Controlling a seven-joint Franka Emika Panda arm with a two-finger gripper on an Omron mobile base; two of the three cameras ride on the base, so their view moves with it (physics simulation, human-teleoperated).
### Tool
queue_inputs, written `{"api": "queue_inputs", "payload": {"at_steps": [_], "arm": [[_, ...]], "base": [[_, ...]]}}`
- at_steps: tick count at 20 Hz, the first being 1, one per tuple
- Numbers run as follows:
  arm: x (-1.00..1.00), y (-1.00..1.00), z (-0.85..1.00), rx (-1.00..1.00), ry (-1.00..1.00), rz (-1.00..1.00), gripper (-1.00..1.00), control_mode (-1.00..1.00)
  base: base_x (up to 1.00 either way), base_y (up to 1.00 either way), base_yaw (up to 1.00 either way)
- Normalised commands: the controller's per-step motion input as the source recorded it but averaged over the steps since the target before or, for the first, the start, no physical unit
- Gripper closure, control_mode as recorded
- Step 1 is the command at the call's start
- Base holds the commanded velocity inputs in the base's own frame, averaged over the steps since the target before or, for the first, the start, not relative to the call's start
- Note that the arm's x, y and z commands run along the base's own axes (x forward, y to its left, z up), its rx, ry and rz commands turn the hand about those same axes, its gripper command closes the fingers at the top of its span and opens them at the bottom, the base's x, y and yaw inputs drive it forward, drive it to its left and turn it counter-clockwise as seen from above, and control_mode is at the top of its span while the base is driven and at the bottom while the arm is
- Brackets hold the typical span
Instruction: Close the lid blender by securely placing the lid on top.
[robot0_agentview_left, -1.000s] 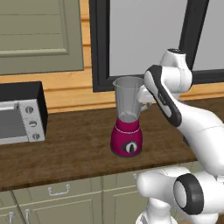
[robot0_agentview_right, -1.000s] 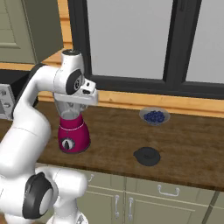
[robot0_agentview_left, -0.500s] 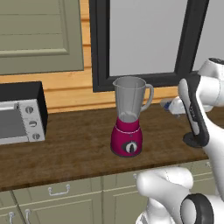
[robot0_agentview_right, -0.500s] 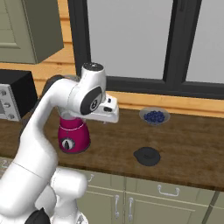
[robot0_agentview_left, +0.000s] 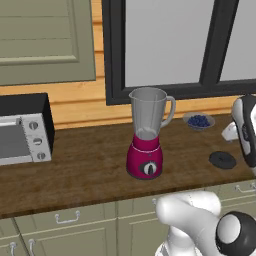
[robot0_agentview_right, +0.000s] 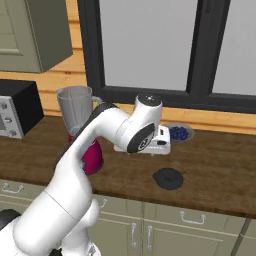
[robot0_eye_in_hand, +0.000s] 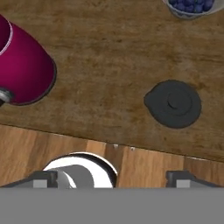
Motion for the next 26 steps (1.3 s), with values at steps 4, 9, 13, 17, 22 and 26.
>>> {"api": "queue_inputs", "payload": {"at_steps": [4, 9, 13, 17, 22, 26], "arm": [[0.65, -1.0, -0.36, 0.0, 0.0, 0.28, -1.0, -1.0], [0.7, -0.96, -0.32, 0.0, 0.0, 0.48, -1.0, -1.0], [0.13, -0.33, -0.19, 0.0, 0.0, 0.47, -1.0, -1.0], [0.0, -0.01, -0.16, 0.0, 0.0, 0.27, -1.0, -1.0], [0.0, 0.0, -0.15, 0.0, 0.0, 0.21, -1.0, -1.0], [0.0, 0.0, -0.38, 0.0, 0.0, 0.23, -1.0, -1.0]], "base": [[0.0, 0.0, 0.0], [0.0, 0.0, 0.0], [0.0, 0.0, 0.0], [0.0, 0.0, 0.0], [0.0, 0.0, 0.0], [0.0, 0.0, 0.0]]}}
